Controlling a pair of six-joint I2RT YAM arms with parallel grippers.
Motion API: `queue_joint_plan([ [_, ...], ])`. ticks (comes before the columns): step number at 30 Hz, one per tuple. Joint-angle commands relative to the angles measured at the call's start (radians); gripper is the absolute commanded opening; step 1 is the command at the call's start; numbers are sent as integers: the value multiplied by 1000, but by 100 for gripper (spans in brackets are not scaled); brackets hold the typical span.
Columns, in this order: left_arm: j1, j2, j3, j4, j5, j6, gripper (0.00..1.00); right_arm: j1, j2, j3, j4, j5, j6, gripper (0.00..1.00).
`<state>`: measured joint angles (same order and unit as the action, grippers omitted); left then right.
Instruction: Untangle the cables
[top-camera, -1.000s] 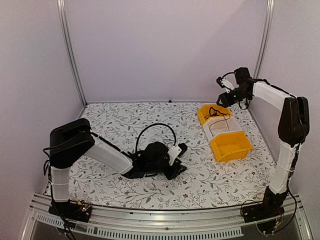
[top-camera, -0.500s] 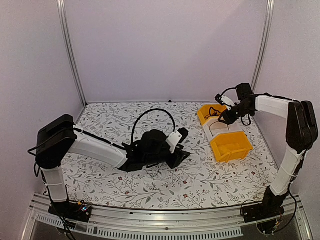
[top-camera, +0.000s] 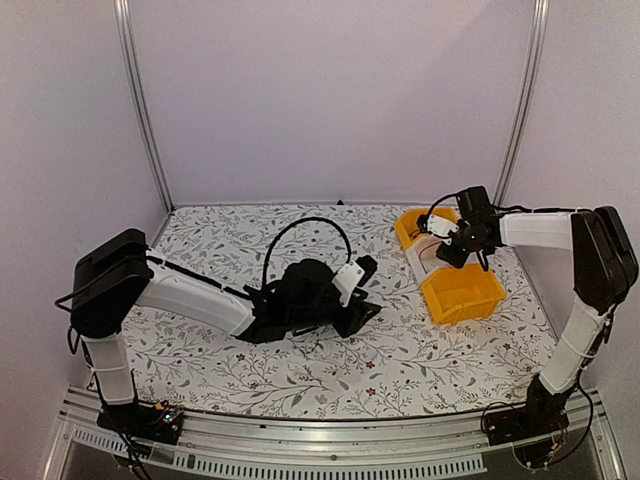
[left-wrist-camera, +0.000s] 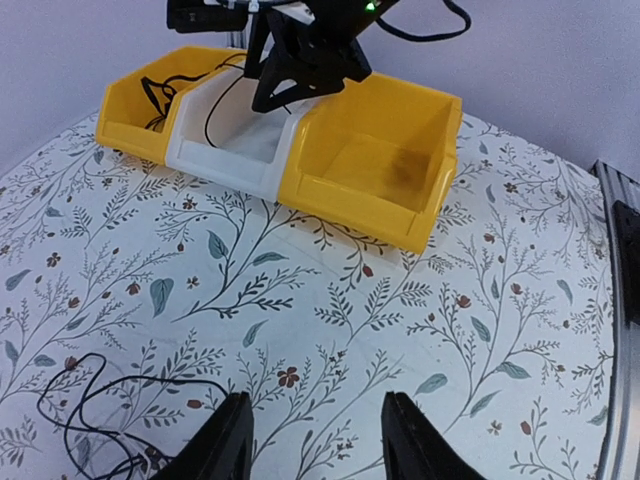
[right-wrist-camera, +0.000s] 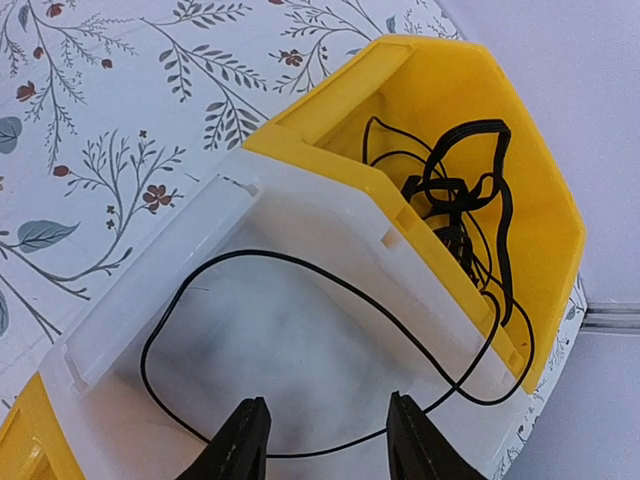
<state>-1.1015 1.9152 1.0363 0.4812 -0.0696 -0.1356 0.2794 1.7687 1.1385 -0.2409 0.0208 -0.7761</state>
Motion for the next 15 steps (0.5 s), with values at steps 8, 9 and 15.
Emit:
queue_joint_plan([
  [8, -11, -17, -11, 13, 2, -14, 44, -2, 113, 323, -334, -349, 241, 38],
  [9, -11, -21, -17, 16, 1, -15, 44, 0, 134, 357, -379, -379, 272, 38],
  [15, -12, -45, -49, 23, -6, -22, 44, -1, 211, 433, -513, -435, 375, 37],
])
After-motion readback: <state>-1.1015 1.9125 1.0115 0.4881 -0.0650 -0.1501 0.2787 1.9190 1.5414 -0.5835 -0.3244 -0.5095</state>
